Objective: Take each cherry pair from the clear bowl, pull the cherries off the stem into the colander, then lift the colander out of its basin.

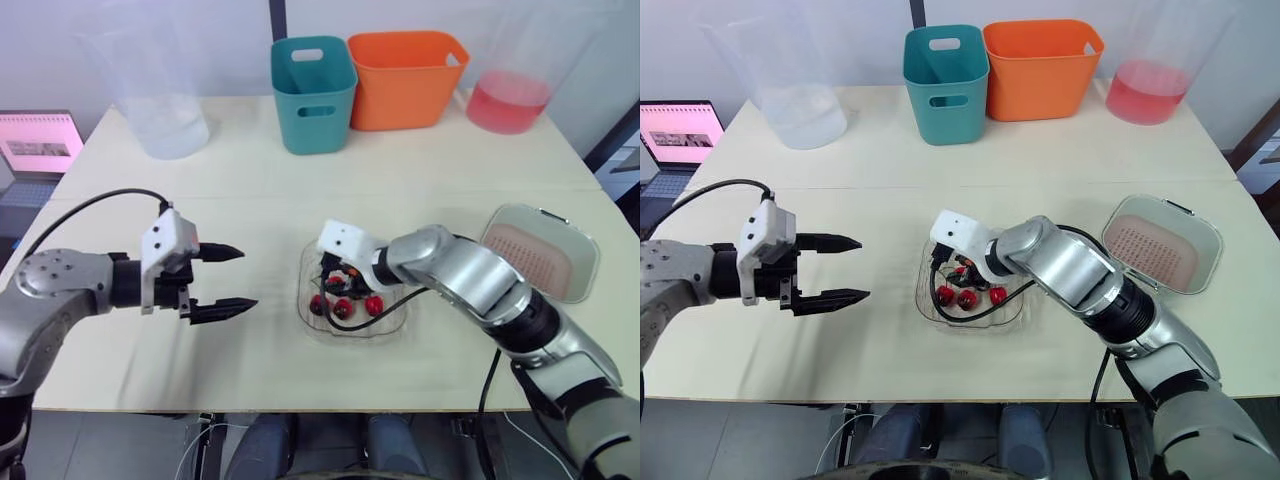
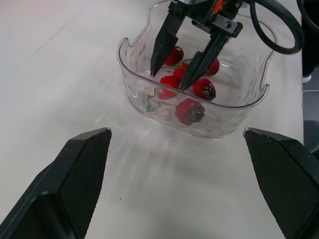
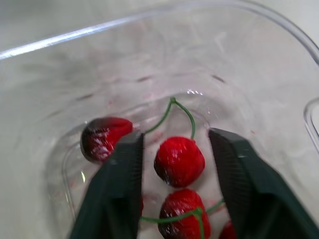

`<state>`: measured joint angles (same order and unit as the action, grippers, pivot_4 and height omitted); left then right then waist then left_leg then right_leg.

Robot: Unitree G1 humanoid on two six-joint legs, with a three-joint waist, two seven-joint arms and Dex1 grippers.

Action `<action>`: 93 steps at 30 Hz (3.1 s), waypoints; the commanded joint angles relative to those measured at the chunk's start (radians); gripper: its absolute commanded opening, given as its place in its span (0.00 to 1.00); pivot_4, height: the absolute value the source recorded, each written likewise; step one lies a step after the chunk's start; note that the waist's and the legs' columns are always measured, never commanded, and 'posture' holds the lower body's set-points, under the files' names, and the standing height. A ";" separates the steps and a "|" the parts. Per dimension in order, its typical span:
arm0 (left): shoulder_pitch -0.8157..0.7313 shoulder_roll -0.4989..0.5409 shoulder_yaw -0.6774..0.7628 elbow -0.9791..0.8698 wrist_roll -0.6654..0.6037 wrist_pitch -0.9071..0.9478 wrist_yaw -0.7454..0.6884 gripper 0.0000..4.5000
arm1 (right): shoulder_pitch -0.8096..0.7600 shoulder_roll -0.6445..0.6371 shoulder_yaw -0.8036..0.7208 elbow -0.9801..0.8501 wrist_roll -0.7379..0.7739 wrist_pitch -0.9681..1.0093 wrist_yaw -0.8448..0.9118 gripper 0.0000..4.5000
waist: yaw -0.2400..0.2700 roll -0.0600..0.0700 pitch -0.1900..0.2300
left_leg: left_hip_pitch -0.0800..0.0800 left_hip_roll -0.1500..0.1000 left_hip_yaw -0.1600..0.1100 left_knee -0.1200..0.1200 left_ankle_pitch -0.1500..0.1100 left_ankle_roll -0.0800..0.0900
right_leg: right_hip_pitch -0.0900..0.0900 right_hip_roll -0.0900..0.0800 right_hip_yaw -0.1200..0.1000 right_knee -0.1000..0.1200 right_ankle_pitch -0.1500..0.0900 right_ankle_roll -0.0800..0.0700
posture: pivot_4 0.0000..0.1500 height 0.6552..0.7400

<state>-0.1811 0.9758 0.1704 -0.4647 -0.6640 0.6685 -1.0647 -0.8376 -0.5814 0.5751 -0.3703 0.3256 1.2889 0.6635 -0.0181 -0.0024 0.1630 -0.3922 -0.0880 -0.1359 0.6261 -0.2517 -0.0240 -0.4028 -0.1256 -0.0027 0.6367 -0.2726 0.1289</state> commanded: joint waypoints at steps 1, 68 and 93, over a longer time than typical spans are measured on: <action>-0.003 -0.002 0.002 -0.004 0.001 -0.018 -0.005 1.00 | -0.006 -0.019 -0.001 -0.026 -0.009 -0.013 0.007 0.45 | 0.000 0.000 0.000 | 0.000 0.000 0.000 0.000 0.000 0.000 | 0.000 0.000 0.000 0.000 0.000 0.000 | 1.00 1.00; -0.615 -0.487 -0.025 0.422 -0.216 0.182 0.171 0.22 | 0.044 0.041 -0.601 -0.229 0.274 -0.197 -0.126 0.09 | 0.002 -0.003 0.000 | 0.000 0.000 -0.001 0.002 0.003 -0.005 | 0.000 0.002 0.001 0.001 0.000 0.000 | 1.00 1.00; -0.744 -0.303 -0.199 0.536 -0.024 0.018 -0.240 0.00 | 0.014 0.008 -0.723 -0.066 0.642 -0.012 -0.043 0.99 | -0.001 -0.003 0.000 | 0.000 0.000 -0.001 0.001 0.001 -0.002 | 0.001 0.002 0.001 0.000 0.000 0.000 | 1.00 1.00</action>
<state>-0.8930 0.6565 -0.0300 0.0792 -0.7002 0.7128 -1.2746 -0.7937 -0.5873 -0.1189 -0.4327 0.9239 1.2654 0.6360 -0.0195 -0.0054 0.1630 -0.3923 -0.0881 -0.1369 0.6273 -0.2503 -0.0263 -0.4026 -0.1237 -0.0018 0.6370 -0.2723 0.1290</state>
